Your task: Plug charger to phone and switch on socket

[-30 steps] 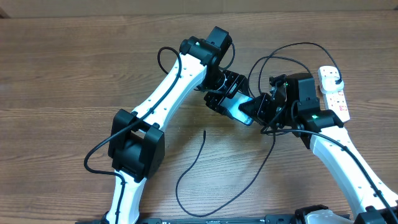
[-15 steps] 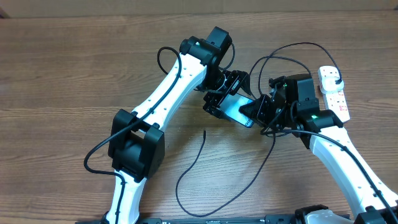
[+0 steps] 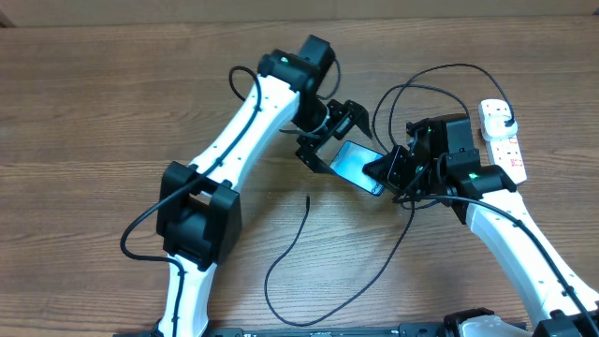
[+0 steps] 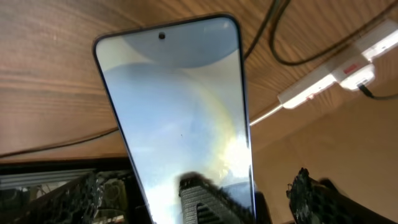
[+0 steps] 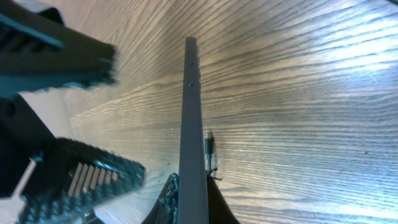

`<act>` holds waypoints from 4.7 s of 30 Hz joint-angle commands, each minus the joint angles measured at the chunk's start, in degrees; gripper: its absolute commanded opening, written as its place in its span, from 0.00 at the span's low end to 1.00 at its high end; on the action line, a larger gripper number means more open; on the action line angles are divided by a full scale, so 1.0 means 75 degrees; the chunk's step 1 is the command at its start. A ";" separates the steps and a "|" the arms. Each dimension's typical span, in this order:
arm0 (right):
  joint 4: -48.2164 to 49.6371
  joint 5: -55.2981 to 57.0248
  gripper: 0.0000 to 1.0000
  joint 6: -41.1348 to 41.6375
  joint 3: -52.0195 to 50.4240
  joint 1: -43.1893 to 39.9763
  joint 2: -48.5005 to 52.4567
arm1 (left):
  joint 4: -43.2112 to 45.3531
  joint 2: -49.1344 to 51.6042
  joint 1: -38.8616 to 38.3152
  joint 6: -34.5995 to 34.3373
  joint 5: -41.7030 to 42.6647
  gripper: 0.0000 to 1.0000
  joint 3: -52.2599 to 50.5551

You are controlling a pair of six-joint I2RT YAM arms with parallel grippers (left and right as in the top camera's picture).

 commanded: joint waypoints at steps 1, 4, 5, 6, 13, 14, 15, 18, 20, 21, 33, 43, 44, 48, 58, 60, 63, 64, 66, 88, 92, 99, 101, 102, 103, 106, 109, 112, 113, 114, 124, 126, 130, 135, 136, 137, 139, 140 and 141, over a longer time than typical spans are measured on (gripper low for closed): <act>0.0058 0.0035 0.04 -0.0044 0.0146 0.0012 -0.0041 | 0.0032 -0.0009 0.0350 0.1848 0.0545 1.00 0.0192; 0.0052 0.0000 0.04 0.0484 0.0146 -0.0140 -0.0041 | 0.0140 -0.0009 0.0638 0.2375 0.0883 1.00 0.0192; 0.0052 -0.0012 0.04 0.0586 0.0146 -0.0189 -0.0041 | 0.0187 -0.0009 0.0697 0.2445 0.0997 1.00 0.0192; 0.0052 -0.0026 0.04 0.0697 0.0146 -0.0239 -0.0041 | 0.0230 -0.0009 0.0781 0.2509 0.1172 1.00 0.0192; 0.0058 -0.0128 0.04 0.1303 0.0146 -0.0600 -0.0041 | 0.0726 -0.0009 0.1504 0.2906 0.2401 1.00 0.0192; 0.0076 -0.0166 0.04 0.1425 0.0146 -0.0656 -0.0041 | 0.0729 -0.0009 0.1609 0.2940 0.2495 1.00 0.0192; 0.0122 -0.0207 0.04 0.1571 0.0146 -0.0714 -0.0041 | 0.0729 -0.0009 0.1708 0.2999 0.2573 1.00 0.0192; 0.0393 -0.0326 0.04 0.2057 0.0146 -0.0868 -0.0041 | 0.0720 -0.0009 0.1947 0.3220 0.2745 0.99 0.0192; 0.0615 -0.0358 0.04 0.2430 0.0146 -0.0938 -0.0041 | 0.0731 -0.0009 0.2057 0.3249 0.2745 1.00 0.0192; 0.0737 -0.0376 0.04 0.2667 0.0146 -0.0968 -0.0041 | 0.0743 -0.0009 0.2101 0.3246 0.2769 1.00 0.0192; 0.2302 -0.0641 0.04 0.6047 0.0146 -0.0985 -0.0044 | 0.2302 -0.0009 0.2113 0.1935 0.3104 1.00 0.0192; 0.3206 -0.0627 0.04 0.7752 0.0146 -0.0985 -0.0044 | 0.3203 -0.0009 0.1714 0.0460 0.2567 1.00 0.0192; 0.3427 -0.0624 0.04 0.7755 0.0146 -0.0985 -0.0044 | 0.3217 -0.0009 0.1655 0.0286 0.2454 1.00 0.0192; 0.3958 -0.0627 0.04 0.7994 0.0146 -0.0985 -0.0044 | 0.3258 -0.0009 0.1454 -0.0411 0.2046 0.99 0.0192; 0.4016 -0.0670 0.04 0.8941 0.0146 -0.0924 -0.0044 | 0.4054 -0.0009 0.1195 -0.1378 0.1795 1.00 0.0192; 0.4252 -0.0694 0.04 0.9130 0.0146 -0.0857 -0.0044 | 0.4057 -0.0009 0.1128 -0.1568 0.1632 0.99 0.0192; 0.4672 -0.0691 0.04 0.9136 0.0146 -0.0769 -0.0044 | 0.4080 -0.0009 0.1026 -0.1778 0.1448 0.99 0.0192; 0.4765 -0.0694 0.04 0.9177 0.0146 -0.0755 -0.0044 | 0.4083 -0.0009 0.0985 -0.1856 0.1352 1.00 0.0192; 0.4788 -0.0694 0.04 0.9331 0.0146 -0.0729 -0.0044 | 0.4080 -0.0009 0.0898 -0.1944 0.1122 0.99 0.0192; 0.4782 -0.0938 0.04 0.9320 0.0146 -0.0522 -0.0041 | 0.4077 -0.0009 0.0478 -0.1932 0.0527 0.88 0.0192; 0.4782 -0.0944 0.04 0.9320 0.0146 -0.0525 -0.0041 | 0.4077 -0.0009 0.0420 -0.1938 0.0469 0.87 0.0192; 0.4779 -0.0941 0.04 0.9317 0.0146 -0.0525 -0.0041 | 0.4074 -0.0006 0.0356 -0.1932 0.0475 0.81 0.0192; 0.4779 -0.0944 0.04 0.9291 0.0146 -0.0525 -0.0041 | 0.4077 -0.0006 0.0315 -0.1935 0.0475 0.79 0.0192; 0.4779 -0.0944 0.04 0.9291 0.0146 -0.0525 -0.0041 | 0.4083 -0.0006 0.0291 -0.1938 0.0475 0.77 0.0192; 0.4779 -0.0944 0.04 0.9291 0.0146 -0.0525 -0.0041 | 0.4100 -0.0006 0.0274 -0.1938 0.0475 0.75 0.0192; 0.4782 -0.0947 0.04 0.9294 0.0146 -0.0525 -0.0041 | 0.4109 -0.0006 0.0236 -0.1938 0.0469 0.71 0.0192; 0.4779 -0.0962 0.04 0.9294 0.0146 -0.0522 -0.0041 | 0.4106 -0.0006 0.0236 -0.1938 0.0495 0.65 0.0192; 0.4782 -0.0979 0.04 0.9294 0.0146 -0.0522 -0.0041 | 0.4109 -0.0006 0.0184 -0.1938 0.0557 0.63 0.0192; 0.4782 -0.0979 0.04 0.9294 0.0146 -0.0522 -0.0041 | 0.4109 -0.0006 0.0160 -0.1938 0.0527 0.62 0.0192; 0.4782 -0.0979 0.04 0.9294 0.0146 -0.0522 -0.0041 | 0.4109 -0.0006 0.0143 -0.1938 0.0495 0.62 0.0192; 0.4782 -0.1035 0.04 0.9291 0.0146 -0.0522 -0.0041 | 0.4109 -0.0006 0.0125 -0.1938 0.0443 0.49 0.0192; 0.4782 -0.1037 0.04 0.9288 0.0146 -0.0522 -0.0041 | 0.4112 -0.0006 0.0125 -0.1941 0.0443 0.44 0.0192; 0.4782 -0.1081 0.04 0.9288 0.0146 -0.0522 -0.0041 | 0.4106 -0.0006 0.0134 -0.1935 0.0449 0.34 0.0192; 0.4782 -0.1093 0.04 0.9262 0.0146 -0.0522 -0.0041 | 0.4106 -0.0006 0.0128 -0.1935 0.0449 0.24 0.0192; 0.4782 -0.1093 0.04 0.9262 0.0146 -0.0522 -0.0041 | 0.4106 -0.0006 0.0128 -0.1935 0.0452 0.23 0.0192; 0.4782 -0.1093 0.04 0.9262 0.0146 -0.0522 -0.0041 | 0.4103 -0.0006 0.0128 -0.1932 0.0452 0.22 0.0192; 0.4782 -0.1090 0.04 0.9262 0.0146 -0.0522 -0.0041 | 0.4103 -0.0006 0.0128 -0.1903 0.0455 0.17 0.0192; 0.4782 -0.1090 0.04 0.9262 0.0146 -0.0522 -0.0041 | 0.4103 -0.0006 0.0128 -0.1906 0.0455 0.15 0.0192; 0.4782 -0.1090 0.04 0.9262 0.0146 -0.0522 -0.0041 | 0.4100 -0.0006 0.0128 -0.1906 0.0455 0.13 0.0192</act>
